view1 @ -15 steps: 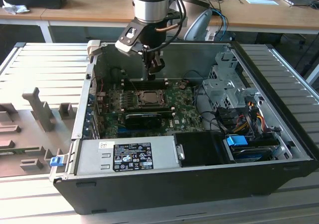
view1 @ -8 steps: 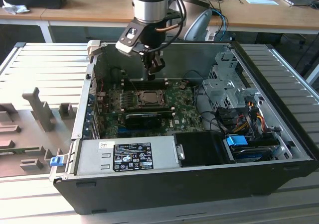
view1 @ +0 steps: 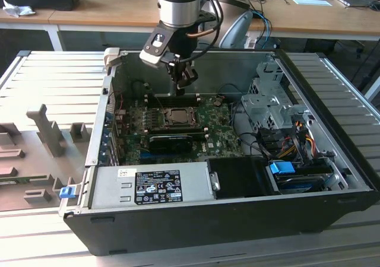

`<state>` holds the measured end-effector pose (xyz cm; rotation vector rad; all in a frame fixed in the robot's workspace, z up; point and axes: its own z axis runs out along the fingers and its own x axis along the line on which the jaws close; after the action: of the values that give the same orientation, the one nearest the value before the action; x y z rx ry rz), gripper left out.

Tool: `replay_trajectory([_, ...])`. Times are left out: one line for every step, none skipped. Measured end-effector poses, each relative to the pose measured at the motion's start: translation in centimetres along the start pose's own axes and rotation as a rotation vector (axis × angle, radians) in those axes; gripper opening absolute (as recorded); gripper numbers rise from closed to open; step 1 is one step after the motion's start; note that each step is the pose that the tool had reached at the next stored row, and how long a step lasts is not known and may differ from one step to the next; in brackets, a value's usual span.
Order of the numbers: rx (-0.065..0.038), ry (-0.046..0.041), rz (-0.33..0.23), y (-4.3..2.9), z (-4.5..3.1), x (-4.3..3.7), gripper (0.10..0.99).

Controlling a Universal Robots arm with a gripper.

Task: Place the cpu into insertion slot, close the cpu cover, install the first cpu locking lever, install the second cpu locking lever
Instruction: 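Install the first cpu locking lever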

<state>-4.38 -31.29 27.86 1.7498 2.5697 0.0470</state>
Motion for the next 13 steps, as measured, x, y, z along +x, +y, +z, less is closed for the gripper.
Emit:
replay_trajectory([0.0, 0.0003, -0.008, 0.0, 0.0, 0.0, 0.106])
replay_trajectory([0.0, 0.0006, -0.014, 0.0, 0.0, 0.0, 0.106])
replay_trajectory([0.0, 0.0008, -0.019, 0.0, 0.0, 0.0, 0.106])
replay_trajectory([0.0, 0.0011, -0.026, 0.0, 0.0, 0.0, 0.106])
replay_trajectory([0.0, 0.0013, -0.031, 0.0, 0.0, 0.0, 0.106])
replay_trajectory([0.0, 0.0017, -0.039, 0.0, 0.0, 0.0, 0.106])
replay_trajectory([0.0, 0.0019, -0.045, 0.0, 0.0, 0.0, 0.106])
replay_trajectory([0.0, 0.0021, -0.049, 0.0, 0.0, 0.0, 0.106])
replay_trajectory([0.0, 0.0023, -0.054, 0.0, 0.0, 0.0, 0.106])
replay_trajectory([-0.001, 0.0025, -0.059, 0.0, 0.0, 0.0, 0.106])
replay_trajectory([-0.001, 0.0027, -0.064, 0.0, 0.0, 0.0, 0.106])
replay_trajectory([-0.001, 0.0029, -0.068, 0.0, 0.0, 0.0, 0.106])
replay_trajectory([-0.001, 0.0032, -0.073, 0.0, 0.0, 0.0, 0.106])
